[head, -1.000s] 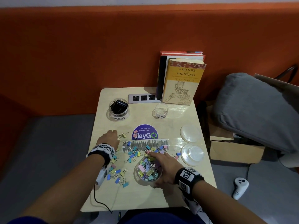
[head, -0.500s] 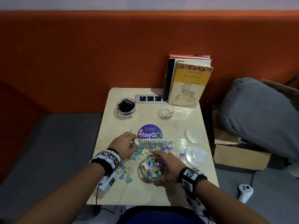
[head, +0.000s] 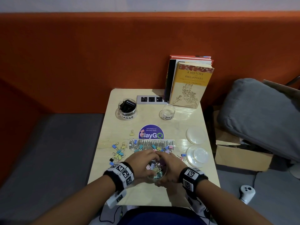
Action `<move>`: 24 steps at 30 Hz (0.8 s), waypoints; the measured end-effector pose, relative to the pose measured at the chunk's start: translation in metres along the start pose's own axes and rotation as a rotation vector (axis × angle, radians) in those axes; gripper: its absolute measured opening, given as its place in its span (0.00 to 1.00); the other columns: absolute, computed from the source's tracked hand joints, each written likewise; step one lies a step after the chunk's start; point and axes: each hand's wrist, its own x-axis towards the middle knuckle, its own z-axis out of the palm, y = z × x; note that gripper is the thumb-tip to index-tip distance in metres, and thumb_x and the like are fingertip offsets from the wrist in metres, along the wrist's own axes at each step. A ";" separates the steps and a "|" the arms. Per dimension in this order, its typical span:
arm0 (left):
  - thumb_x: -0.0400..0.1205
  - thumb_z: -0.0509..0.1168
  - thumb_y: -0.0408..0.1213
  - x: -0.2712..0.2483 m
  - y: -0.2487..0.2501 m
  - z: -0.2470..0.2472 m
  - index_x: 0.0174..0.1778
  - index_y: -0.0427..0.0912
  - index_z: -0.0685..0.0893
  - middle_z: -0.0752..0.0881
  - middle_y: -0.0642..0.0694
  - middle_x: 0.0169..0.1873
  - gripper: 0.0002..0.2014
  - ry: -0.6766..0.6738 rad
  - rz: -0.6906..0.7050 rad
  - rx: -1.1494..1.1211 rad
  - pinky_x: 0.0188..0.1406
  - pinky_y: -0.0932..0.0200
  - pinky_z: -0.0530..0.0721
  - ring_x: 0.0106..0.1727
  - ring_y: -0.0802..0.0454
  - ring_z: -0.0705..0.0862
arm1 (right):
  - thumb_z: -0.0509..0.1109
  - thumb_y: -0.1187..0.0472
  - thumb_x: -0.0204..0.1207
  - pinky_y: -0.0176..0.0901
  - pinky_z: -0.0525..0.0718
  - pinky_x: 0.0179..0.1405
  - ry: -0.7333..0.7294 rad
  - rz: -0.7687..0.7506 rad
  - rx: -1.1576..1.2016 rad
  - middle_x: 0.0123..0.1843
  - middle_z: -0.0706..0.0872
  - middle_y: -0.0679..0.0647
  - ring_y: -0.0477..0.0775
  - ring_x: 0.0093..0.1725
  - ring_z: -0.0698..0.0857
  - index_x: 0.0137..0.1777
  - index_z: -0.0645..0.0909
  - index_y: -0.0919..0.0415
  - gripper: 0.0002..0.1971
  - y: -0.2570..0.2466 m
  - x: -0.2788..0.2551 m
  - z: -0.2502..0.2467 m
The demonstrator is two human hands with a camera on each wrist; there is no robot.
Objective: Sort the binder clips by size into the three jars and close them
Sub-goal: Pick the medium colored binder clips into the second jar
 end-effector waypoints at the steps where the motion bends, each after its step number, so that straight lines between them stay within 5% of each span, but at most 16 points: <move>1: 0.78 0.72 0.53 0.000 -0.001 0.001 0.62 0.53 0.80 0.78 0.54 0.64 0.19 0.032 -0.009 0.022 0.63 0.51 0.79 0.62 0.53 0.77 | 0.84 0.33 0.42 0.52 0.81 0.65 -0.001 0.002 0.001 0.70 0.78 0.43 0.50 0.67 0.75 0.79 0.55 0.34 0.63 0.001 0.000 0.001; 5: 0.80 0.68 0.48 0.003 0.000 0.011 0.52 0.53 0.87 0.81 0.52 0.57 0.08 0.050 0.019 0.177 0.59 0.47 0.78 0.58 0.49 0.78 | 0.84 0.33 0.40 0.52 0.79 0.68 -0.001 0.002 0.008 0.71 0.77 0.45 0.51 0.70 0.74 0.80 0.55 0.34 0.64 0.002 0.001 0.000; 9: 0.82 0.64 0.47 0.007 0.009 0.019 0.55 0.51 0.87 0.79 0.51 0.57 0.10 0.037 0.045 0.177 0.59 0.48 0.71 0.59 0.49 0.76 | 0.83 0.34 0.41 0.50 0.80 0.65 -0.002 -0.018 0.004 0.70 0.78 0.43 0.51 0.67 0.75 0.78 0.58 0.36 0.61 0.001 0.002 -0.001; 15: 0.84 0.62 0.45 0.002 -0.007 0.007 0.56 0.52 0.82 0.80 0.54 0.58 0.08 0.279 -0.094 0.019 0.64 0.49 0.76 0.61 0.52 0.77 | 0.82 0.30 0.39 0.51 0.81 0.65 -0.003 -0.004 0.004 0.70 0.77 0.44 0.50 0.67 0.75 0.78 0.55 0.32 0.63 0.004 0.003 0.002; 20: 0.73 0.70 0.59 -0.001 -0.016 0.006 0.63 0.58 0.76 0.75 0.56 0.65 0.24 0.156 -0.135 0.073 0.66 0.49 0.76 0.65 0.54 0.73 | 0.82 0.29 0.39 0.51 0.80 0.66 -0.002 0.003 0.010 0.72 0.76 0.43 0.50 0.68 0.75 0.80 0.53 0.31 0.65 0.006 0.003 0.004; 24: 0.72 0.72 0.57 0.000 -0.008 0.019 0.71 0.56 0.70 0.70 0.52 0.72 0.32 0.088 -0.183 0.116 0.67 0.48 0.77 0.69 0.48 0.74 | 0.83 0.31 0.39 0.51 0.81 0.65 0.001 0.002 0.008 0.71 0.77 0.43 0.50 0.67 0.75 0.79 0.54 0.31 0.65 0.006 0.004 0.004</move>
